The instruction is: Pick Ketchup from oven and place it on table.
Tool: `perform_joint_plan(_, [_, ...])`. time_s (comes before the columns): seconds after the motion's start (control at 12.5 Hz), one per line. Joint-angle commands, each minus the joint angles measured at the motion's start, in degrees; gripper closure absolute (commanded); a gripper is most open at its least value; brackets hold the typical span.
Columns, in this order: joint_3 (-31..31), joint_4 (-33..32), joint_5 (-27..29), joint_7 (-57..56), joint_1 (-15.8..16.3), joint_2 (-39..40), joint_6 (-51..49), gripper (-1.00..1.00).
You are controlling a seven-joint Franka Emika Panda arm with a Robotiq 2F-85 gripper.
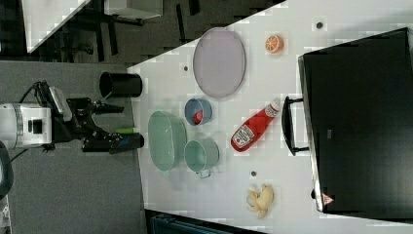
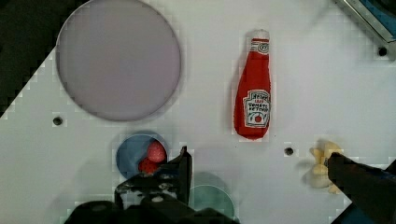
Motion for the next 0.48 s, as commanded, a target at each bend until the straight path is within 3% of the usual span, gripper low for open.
perform_joint_plan(0.08, [-1.2, 1.2, -1.1, 1.6, -0.6, 1.7, -0.9, -1.00])
perform_joint_plan(0.48, [-1.2, 0.8, -1.1, 1.6, -0.6, 1.7, -0.9, -1.00])
